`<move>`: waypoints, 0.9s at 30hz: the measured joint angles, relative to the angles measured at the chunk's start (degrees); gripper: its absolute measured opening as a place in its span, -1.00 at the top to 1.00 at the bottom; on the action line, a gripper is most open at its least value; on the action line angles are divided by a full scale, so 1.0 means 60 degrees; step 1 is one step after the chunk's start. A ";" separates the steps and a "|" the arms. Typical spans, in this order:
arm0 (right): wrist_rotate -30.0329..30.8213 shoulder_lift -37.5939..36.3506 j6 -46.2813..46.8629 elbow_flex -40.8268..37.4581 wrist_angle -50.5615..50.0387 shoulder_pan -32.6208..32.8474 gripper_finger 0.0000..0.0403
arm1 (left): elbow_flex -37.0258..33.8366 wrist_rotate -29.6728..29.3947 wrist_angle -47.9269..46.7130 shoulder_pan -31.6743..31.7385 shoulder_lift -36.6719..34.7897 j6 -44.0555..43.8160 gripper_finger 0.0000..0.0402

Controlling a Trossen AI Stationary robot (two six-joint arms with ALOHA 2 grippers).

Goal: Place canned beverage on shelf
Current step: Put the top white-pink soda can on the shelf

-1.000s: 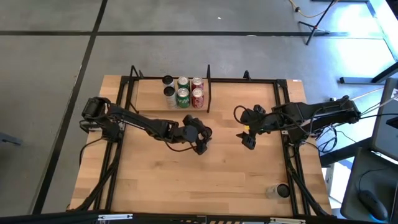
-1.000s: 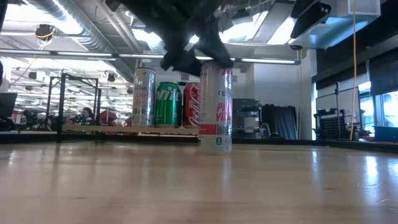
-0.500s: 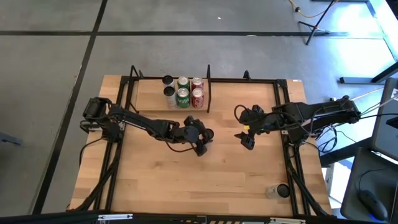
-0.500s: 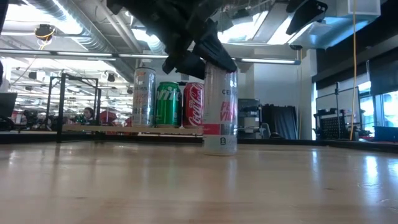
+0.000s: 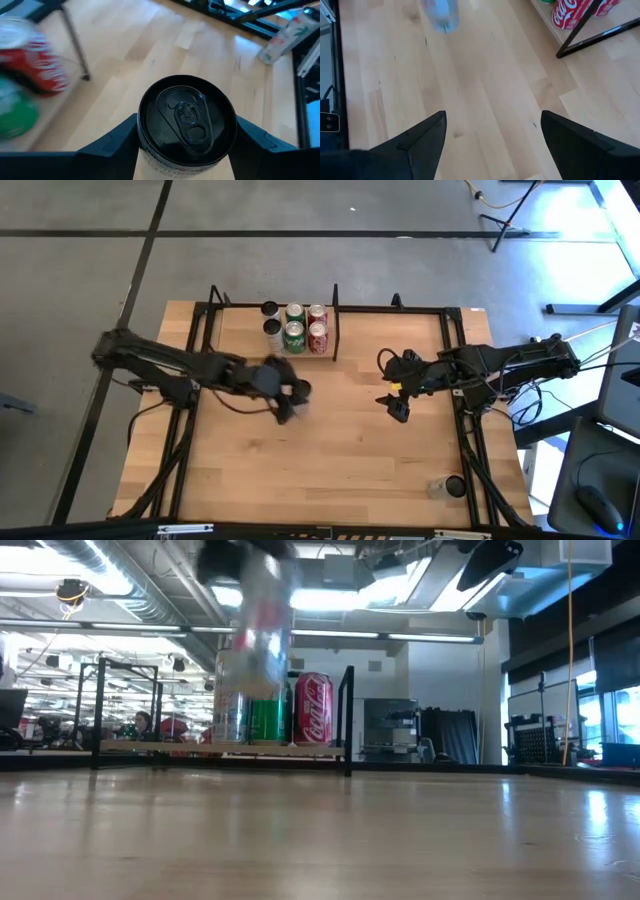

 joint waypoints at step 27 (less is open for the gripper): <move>-0.0692 0.0000 -0.1542 0.0000 0.0879 -0.1767 -0.54 | -0.3811 0.2342 -0.1201 0.7478 -0.4891 0.4777 -0.07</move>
